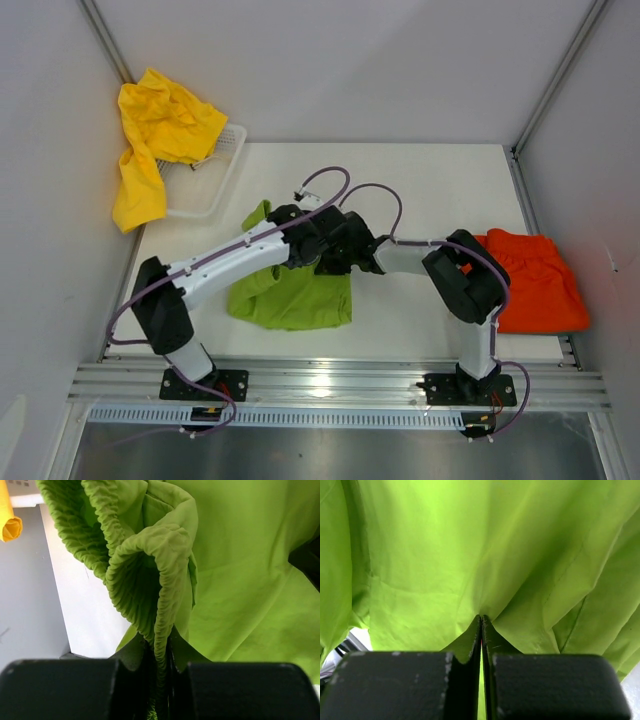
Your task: Fold and stack the shorts
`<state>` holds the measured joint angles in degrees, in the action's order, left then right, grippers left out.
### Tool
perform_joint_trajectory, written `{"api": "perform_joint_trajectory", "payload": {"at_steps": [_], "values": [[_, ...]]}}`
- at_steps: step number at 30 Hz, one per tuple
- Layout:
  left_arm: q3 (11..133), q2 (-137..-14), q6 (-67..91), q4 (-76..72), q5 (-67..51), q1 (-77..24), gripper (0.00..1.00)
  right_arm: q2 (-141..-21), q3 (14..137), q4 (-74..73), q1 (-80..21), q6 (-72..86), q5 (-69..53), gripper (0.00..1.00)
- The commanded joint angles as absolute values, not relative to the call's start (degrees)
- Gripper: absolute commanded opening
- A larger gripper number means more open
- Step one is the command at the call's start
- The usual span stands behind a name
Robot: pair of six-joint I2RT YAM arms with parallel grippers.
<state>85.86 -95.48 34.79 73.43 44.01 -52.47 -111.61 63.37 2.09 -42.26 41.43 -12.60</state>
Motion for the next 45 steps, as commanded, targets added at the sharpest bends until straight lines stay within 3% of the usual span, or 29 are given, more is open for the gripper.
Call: {"api": "perform_joint_trajectory", "payload": {"at_steps": [1, 9, 16, 35, 45], "values": [[84.03, -91.41, 31.72, 68.64, 45.00, -52.82, 0.00, -112.33, 63.46, 4.47, -41.84, 42.71, -15.28, 0.00], [83.32, -93.69, 32.26, 67.51, 45.53, -52.82, 0.00, -102.32, 59.42, 4.75, -39.20, 42.98, -19.25, 0.00], [84.99, -95.62, 33.39, 67.76, 46.48, -54.05, 0.00, -96.06, 54.76, -2.37, -37.00, 39.47, -14.51, 0.00], [89.30, -98.61, 37.61, 74.18, 52.29, -57.22, 0.00, -108.63, 56.33, 2.46, -39.28, 40.08, -14.50, 0.00], [82.02, -95.10, 35.86, 71.11, 53.00, -53.62, 0.00, -114.42, 62.40, 2.46, -44.55, 42.01, -13.27, 0.00]]}}
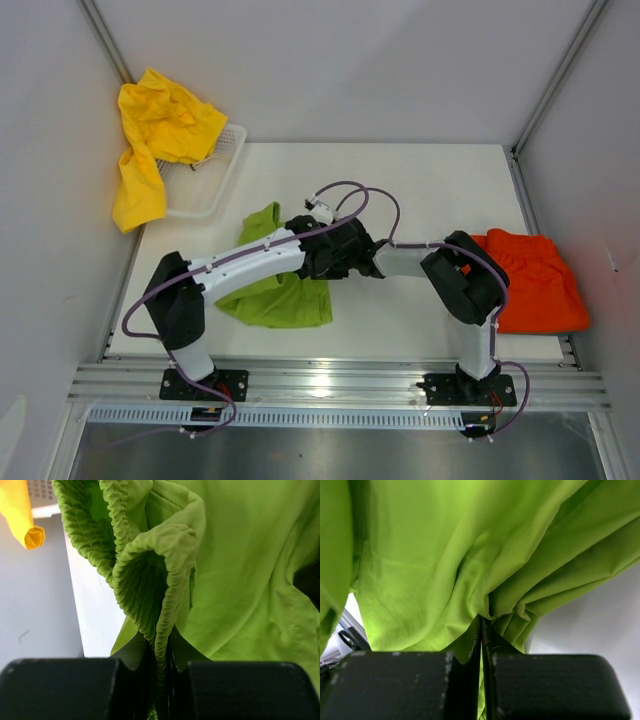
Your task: Fold and stack the shorts
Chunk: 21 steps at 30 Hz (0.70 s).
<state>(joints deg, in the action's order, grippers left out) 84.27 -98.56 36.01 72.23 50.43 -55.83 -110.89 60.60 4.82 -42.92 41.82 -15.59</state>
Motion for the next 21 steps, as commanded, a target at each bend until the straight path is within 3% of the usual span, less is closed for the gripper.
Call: {"api": "perform_joint_trajectory", "payload": {"at_steps": [1, 7, 14, 21], "values": [[81.39, -94.49, 35.51, 70.41, 52.82, -52.05, 0.00, -114.78, 63.01, 2.29, -44.91, 42.19, -13.27, 0.00], [77.25, -90.00, 31.82, 65.74, 50.80, -48.08, 0.00, -115.76, 65.22, 0.53, -46.49, 42.45, -12.31, 0.00], [79.28, -93.07, 32.16, 66.10, 50.54, -48.86, 0.00, -109.35, 57.31, 2.28, -44.91, 43.51, -10.02, 0.00], [80.24, -95.54, 33.75, 67.06, 52.20, -51.06, 0.00, -105.83, 53.36, 8.42, -43.43, 45.87, -14.14, 0.14]]}}
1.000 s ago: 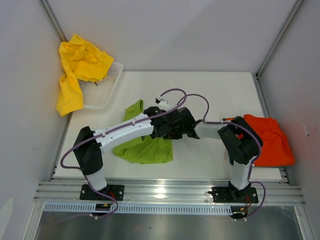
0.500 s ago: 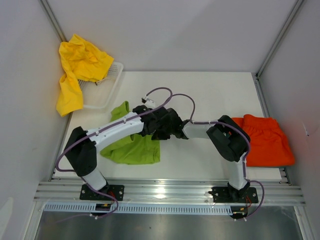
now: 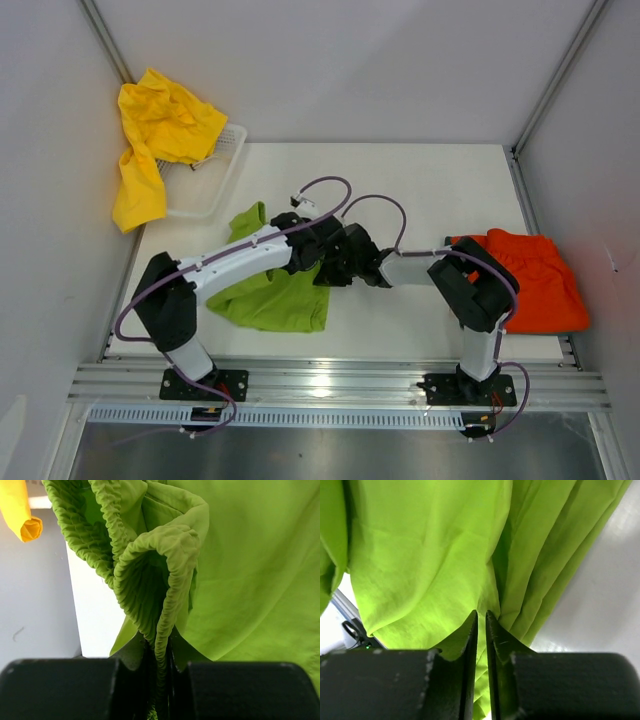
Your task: Fold and stack the shorts
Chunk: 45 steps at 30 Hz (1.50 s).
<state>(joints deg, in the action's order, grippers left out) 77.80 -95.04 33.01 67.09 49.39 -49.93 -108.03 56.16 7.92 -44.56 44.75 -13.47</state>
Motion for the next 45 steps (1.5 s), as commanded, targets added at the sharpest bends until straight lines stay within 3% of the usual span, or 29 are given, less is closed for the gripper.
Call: {"api": "perform_joint_trajectory", "payload": {"at_steps": [1, 7, 12, 17, 28, 45], "values": [[80.24, -95.45, 34.27, 67.23, 52.64, -51.85, 0.00, -105.30, 52.83, 9.05, -42.98, 46.14, -15.28, 0.15], [78.75, -92.99, 33.75, 64.60, 53.79, -53.61, 0.00, -103.53, 50.45, 11.07, -40.17, 46.06, -17.66, 0.14], [81.73, -93.34, 36.37, 68.46, 56.42, -54.40, 0.00, -107.39, 53.51, 8.62, -39.90, 44.91, -18.37, 0.04], [84.63, -95.10, 38.06, 72.51, 58.97, -54.40, 0.00, -109.86, 55.01, 8.09, -41.31, 45.18, -17.76, 0.01], [91.32, -100.80, 43.95, 81.83, 64.16, -58.80, 0.00, -112.06, 59.06, 6.06, -42.28, 44.91, -16.79, 0.01], [84.38, -102.75, 37.88, 68.04, 58.36, -59.68, 0.00, -106.35, 51.86, 8.44, -40.43, 46.14, -18.19, 0.06]]}}
